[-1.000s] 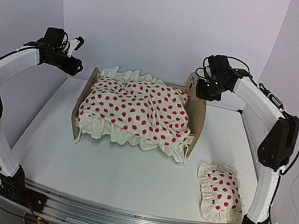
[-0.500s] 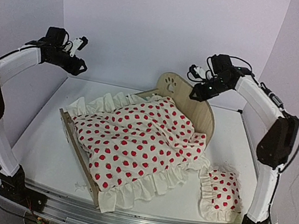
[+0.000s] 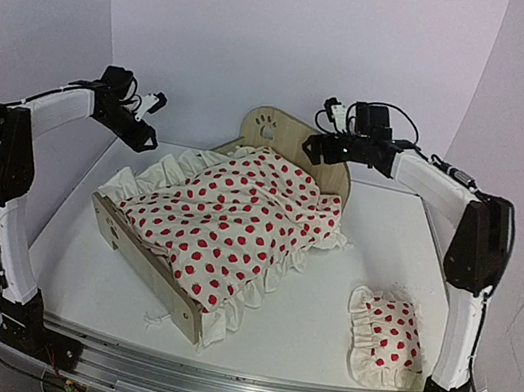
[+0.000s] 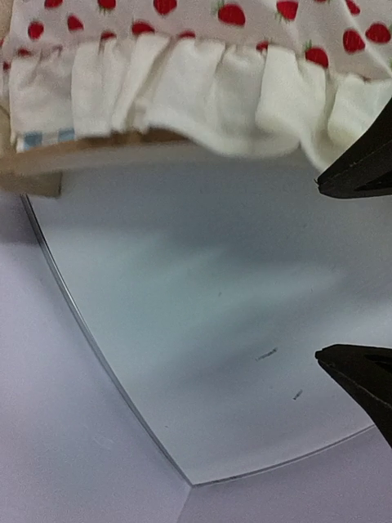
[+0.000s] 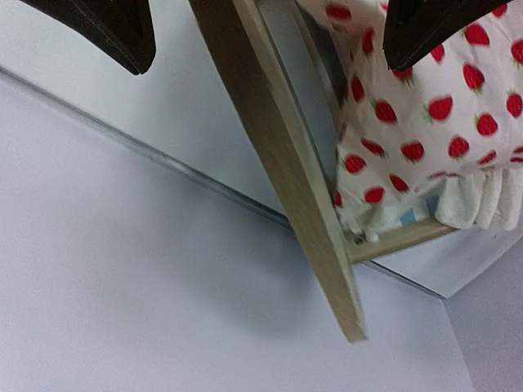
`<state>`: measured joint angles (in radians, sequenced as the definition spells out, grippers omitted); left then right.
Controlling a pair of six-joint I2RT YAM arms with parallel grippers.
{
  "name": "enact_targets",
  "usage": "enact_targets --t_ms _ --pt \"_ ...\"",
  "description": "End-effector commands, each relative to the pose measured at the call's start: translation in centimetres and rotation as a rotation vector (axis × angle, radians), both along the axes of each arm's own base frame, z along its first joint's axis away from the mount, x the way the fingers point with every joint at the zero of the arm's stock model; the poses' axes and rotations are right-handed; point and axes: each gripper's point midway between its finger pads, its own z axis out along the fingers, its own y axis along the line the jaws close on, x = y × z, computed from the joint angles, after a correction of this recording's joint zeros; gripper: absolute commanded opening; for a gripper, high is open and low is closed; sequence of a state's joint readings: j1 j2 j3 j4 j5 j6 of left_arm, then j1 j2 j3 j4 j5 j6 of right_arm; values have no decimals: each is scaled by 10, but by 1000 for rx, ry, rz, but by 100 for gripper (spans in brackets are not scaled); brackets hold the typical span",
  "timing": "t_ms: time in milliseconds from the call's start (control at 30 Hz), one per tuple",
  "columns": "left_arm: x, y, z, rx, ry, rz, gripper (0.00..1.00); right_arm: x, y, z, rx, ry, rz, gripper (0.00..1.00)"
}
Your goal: Set up the pet bed
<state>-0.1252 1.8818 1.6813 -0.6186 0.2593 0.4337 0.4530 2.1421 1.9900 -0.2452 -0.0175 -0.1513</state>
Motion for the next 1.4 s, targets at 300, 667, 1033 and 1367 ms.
enact_targets --t_ms 300,667,1033,1367 --pt "-55 31 -117 97 220 -72 54 -163 -117 -75 254 403 -527 90" --pt "-161 -60 -112 57 244 -459 52 -126 -5 -150 185 565 -352 81" --pt "-239 -177 -82 -38 186 -836 52 -27 70 -110 257 401 -123 86" --pt "-203 -176 31 -176 -12 -799 62 -39 -109 -33 176 291 -453 91"
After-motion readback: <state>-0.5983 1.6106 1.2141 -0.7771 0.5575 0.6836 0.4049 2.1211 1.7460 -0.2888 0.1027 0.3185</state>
